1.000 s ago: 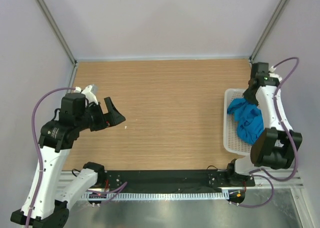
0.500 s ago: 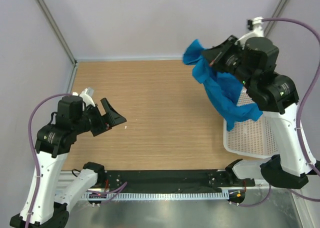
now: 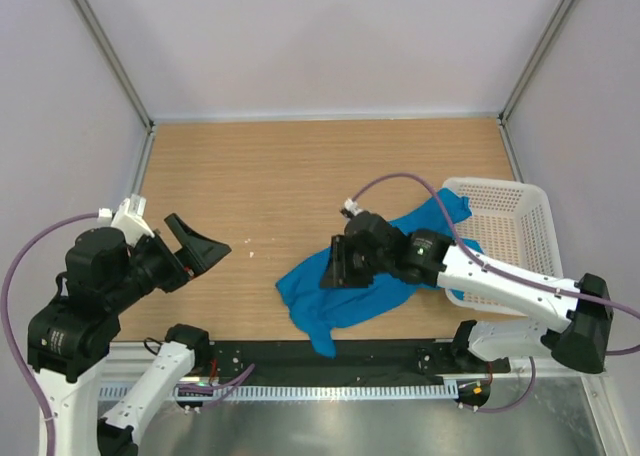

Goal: Fold and stack the t-shirts
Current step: Move the tshirt to the center of the board

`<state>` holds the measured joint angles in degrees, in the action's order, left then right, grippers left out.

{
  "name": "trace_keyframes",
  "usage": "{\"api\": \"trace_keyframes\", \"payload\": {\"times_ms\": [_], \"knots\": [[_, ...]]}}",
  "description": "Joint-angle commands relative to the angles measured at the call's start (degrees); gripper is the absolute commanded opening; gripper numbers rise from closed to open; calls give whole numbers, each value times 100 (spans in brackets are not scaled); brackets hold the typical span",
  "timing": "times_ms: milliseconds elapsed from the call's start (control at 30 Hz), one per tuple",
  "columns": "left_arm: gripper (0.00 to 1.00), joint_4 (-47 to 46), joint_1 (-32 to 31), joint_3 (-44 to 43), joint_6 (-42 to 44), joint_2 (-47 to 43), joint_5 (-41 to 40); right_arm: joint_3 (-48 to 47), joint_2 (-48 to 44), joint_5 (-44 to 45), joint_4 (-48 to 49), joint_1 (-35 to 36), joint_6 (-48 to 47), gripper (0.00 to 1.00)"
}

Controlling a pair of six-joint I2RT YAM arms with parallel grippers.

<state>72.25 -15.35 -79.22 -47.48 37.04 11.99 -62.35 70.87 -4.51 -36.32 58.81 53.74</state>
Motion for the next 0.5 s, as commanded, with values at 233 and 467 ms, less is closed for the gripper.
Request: {"api": "trace_keyframes", "payload": {"times_ms": [233, 467], "knots": [[100, -1639, -11, 1890, -1138, -21, 1163, -199, -1524, 3394, -2818, -97, -10, 70], [100, -1618, -756, 2570, -833, 830, 605, -234, -1269, 3300, -2793, -650, -934, 76]]}}
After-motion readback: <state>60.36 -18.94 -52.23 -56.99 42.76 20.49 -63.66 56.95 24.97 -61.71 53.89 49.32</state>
